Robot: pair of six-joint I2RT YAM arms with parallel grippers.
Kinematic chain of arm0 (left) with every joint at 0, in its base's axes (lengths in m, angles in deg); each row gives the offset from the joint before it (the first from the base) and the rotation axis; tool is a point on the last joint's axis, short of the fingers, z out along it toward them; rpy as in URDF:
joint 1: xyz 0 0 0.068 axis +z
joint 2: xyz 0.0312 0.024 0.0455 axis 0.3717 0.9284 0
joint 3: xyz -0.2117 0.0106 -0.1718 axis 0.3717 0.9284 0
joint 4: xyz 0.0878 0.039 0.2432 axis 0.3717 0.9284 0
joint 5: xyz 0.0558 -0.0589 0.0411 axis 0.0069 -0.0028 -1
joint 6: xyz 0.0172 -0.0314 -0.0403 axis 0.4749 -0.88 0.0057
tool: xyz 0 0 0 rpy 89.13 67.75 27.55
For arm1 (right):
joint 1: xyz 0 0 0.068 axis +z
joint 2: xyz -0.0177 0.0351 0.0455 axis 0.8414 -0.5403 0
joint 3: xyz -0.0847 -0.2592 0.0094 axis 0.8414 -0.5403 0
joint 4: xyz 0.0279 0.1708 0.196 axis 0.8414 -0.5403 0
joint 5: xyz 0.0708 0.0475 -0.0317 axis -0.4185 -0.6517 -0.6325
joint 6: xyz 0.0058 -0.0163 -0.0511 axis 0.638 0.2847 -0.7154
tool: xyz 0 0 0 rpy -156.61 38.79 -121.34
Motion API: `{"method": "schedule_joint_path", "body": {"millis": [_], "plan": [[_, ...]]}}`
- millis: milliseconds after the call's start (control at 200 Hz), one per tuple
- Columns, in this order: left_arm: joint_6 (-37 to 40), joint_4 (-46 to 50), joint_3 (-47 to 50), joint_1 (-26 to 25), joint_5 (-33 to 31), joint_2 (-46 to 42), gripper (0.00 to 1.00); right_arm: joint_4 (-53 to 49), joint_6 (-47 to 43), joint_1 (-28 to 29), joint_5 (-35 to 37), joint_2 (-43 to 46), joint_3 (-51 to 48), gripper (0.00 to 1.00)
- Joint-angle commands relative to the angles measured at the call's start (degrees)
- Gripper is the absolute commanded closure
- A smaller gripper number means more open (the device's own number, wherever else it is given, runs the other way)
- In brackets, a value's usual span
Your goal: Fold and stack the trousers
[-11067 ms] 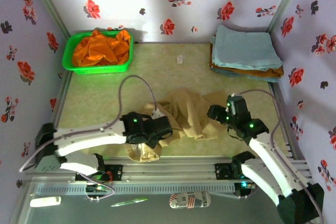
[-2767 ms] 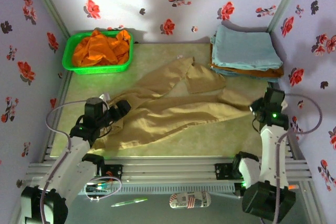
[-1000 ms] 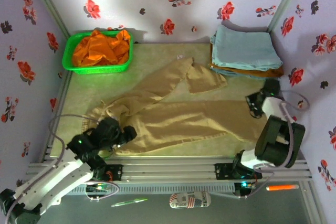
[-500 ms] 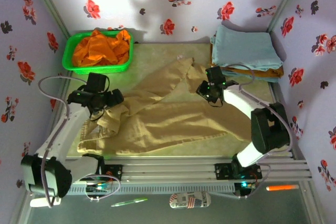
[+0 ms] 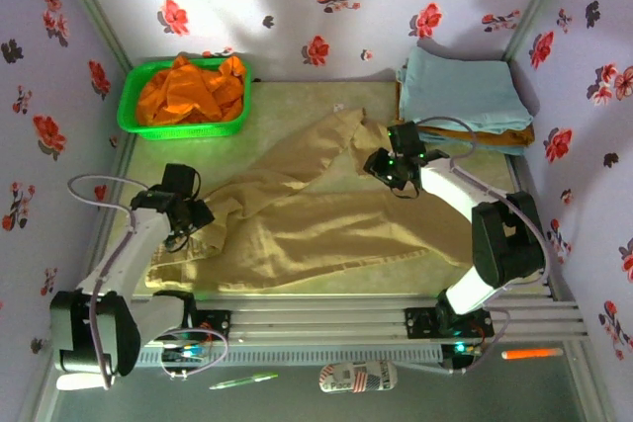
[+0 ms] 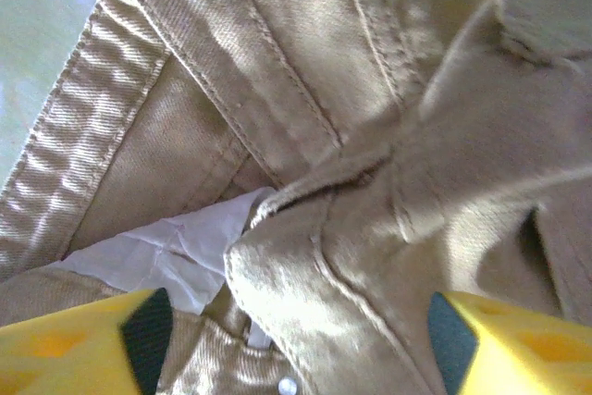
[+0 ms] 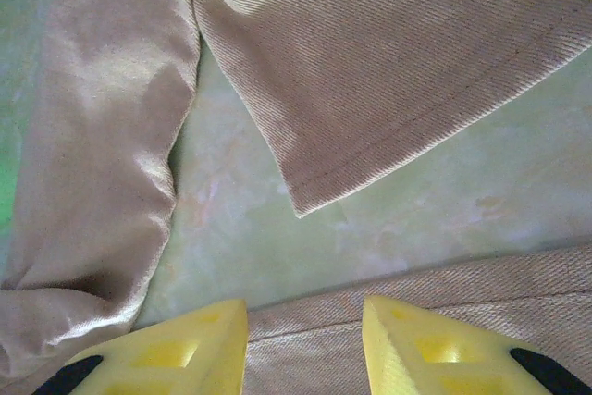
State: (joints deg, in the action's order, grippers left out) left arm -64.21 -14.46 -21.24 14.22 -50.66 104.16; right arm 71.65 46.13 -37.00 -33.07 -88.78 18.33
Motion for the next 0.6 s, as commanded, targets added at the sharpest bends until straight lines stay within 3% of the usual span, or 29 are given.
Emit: {"method": "schedule_joint_path", "body": {"millis": [0,180,350,480,595], "plan": [[-1.84,-5.33,3.3,0.89,-1.91,-0.15,0.36,0.45,-1.67,0.16,-0.67,2.54,-1.68,0.62],[-1.65,-7.21,5.52,1.27,-1.04,-0.36,0.61,-1.11,-3.28,0.03,0.07,3.81,-1.73,0.62],[-0.47,-5.69,3.88,1.44,-2.4,-1.83,1.0,-1.79,-3.66,-0.08,0.44,4.08,-1.24,0.62],[2.17,-2.72,-2.47,2.32,-5.07,-2.69,1.0,-1.43,-3.25,-0.07,0.22,4.6,-1.52,0.62],[6.38,-1.89,-12.35,6.52,-5.08,1.15,1.0,-0.37,-2.81,-0.08,-0.32,4.78,-2.06,0.62]]}}
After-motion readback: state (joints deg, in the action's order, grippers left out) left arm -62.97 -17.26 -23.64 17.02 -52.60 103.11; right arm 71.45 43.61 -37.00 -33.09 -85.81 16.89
